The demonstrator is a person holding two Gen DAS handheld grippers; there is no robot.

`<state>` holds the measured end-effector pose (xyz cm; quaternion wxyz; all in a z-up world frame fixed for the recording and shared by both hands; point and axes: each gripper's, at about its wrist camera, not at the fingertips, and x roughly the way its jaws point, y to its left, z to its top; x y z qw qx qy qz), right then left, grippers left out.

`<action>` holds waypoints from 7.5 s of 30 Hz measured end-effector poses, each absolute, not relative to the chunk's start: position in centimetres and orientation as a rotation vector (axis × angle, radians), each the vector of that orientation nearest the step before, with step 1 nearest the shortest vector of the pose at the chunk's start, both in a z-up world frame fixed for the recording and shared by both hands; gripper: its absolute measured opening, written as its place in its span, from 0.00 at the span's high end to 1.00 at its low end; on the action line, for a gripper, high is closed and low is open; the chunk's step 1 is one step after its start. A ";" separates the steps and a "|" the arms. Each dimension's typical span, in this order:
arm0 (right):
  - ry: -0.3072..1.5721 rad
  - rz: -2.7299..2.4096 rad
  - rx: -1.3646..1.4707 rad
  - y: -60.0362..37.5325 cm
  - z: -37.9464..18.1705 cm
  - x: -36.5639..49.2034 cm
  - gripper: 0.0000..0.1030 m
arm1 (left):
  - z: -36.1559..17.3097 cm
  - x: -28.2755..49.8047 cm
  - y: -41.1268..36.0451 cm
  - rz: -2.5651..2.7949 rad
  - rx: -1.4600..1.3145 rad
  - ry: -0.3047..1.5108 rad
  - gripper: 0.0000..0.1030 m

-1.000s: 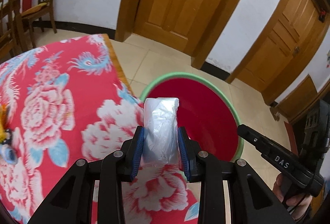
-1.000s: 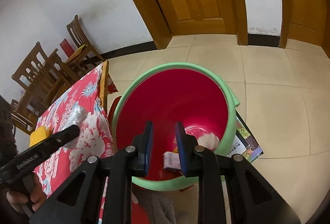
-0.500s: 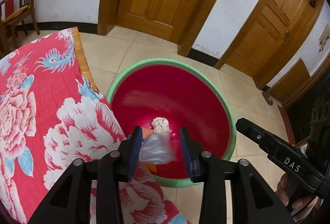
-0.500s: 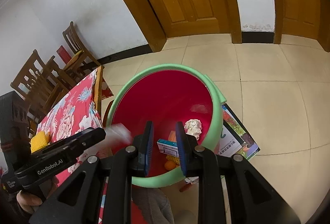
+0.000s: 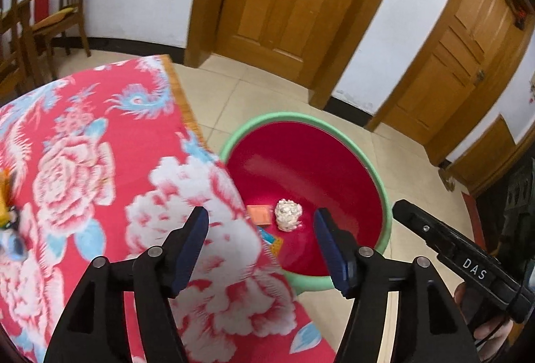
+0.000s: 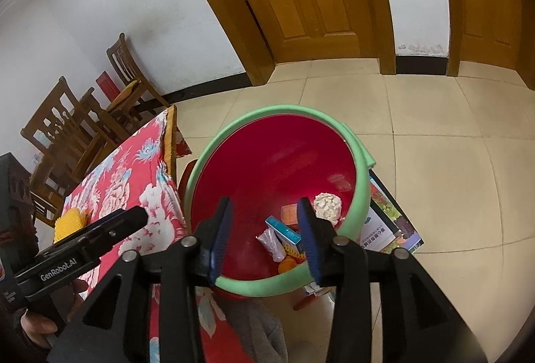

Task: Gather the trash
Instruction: 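Open the right tool over the bucket while the left tool releases the plastic bag, then move both tools back over the table toward the remaining trash, then grasp the yellow foam net with the right tool and lift it, then grasp the crumpled white tissue with the left tool while the right tool holds the foam net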

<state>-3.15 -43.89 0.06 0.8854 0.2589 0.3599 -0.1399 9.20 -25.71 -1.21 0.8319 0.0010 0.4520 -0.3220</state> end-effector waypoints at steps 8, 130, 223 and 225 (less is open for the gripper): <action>0.739 -0.270 0.517 -42.5 0.9 -2.8 0.55 | -0.3 9.1 -21.3 -0.609 -0.055 0.959 0.35; 0.788 0.303 0.227 -15.5 3.2 13.4 0.92 | -2.2 11.4 5.0 -0.070 -0.345 0.874 0.29; 0.755 0.150 0.482 -27.7 2.1 6.6 0.88 | -3.9 14.7 1.6 -0.150 -0.281 0.912 0.72; 0.749 0.143 0.485 -28.1 2.2 6.2 0.88 | -3.5 14.2 1.5 -0.158 -0.284 0.902 0.73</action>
